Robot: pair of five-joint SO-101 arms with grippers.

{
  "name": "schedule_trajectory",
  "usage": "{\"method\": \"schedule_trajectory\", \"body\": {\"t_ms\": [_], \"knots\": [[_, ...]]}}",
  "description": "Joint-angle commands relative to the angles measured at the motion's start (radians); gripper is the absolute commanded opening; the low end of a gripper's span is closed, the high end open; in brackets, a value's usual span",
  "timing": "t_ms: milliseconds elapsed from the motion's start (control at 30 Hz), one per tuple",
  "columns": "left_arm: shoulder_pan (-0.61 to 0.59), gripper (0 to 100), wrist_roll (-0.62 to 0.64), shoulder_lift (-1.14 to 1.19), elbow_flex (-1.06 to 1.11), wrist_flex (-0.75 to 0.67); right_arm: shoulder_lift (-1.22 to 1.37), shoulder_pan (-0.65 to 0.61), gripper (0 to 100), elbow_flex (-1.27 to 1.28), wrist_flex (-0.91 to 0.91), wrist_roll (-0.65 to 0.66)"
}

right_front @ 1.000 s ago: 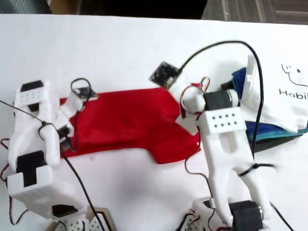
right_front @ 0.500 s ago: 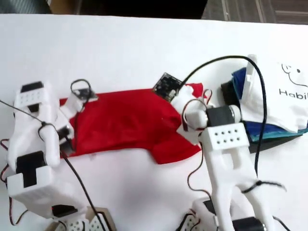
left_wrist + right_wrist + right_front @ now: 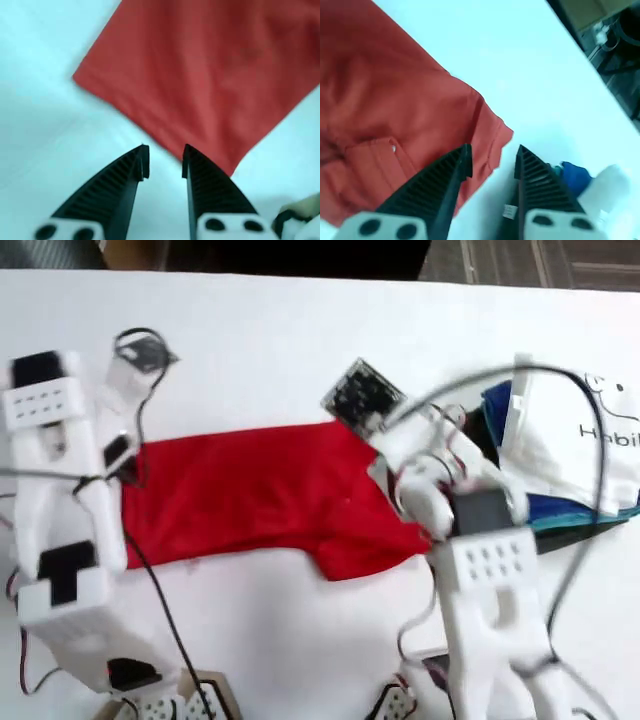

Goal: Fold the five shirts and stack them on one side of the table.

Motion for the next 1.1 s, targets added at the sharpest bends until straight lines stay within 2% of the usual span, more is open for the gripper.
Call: {"method": "schedule_trajectory", "body": {"t_ms": [0,167,500,800,1067], "knots": [[0.061,14,0.089,0.109,-0.044,-0.091,0.245,0.024,14.8,-0.028,-0.151,-0.055],[0.071,14,0.109,0.239,-0.071,-0.198,0.567,0.024,14.6,-0.21,-0.206,-0.08],[-0.114,14,0.1,0.485,-0.321,-0.196,0.947,0.113,14.6,-0.43,-0.206,-0.08],[-0.13,14,0.106,0.712,-0.625,-0.133,1.018,0.199,14.6,-0.477,-0.206,-0.077],[-0.106,14,0.101,0.864,-0.972,-0.032,1.053,0.147,14.7,-0.631,-0.202,-0.077]]}}
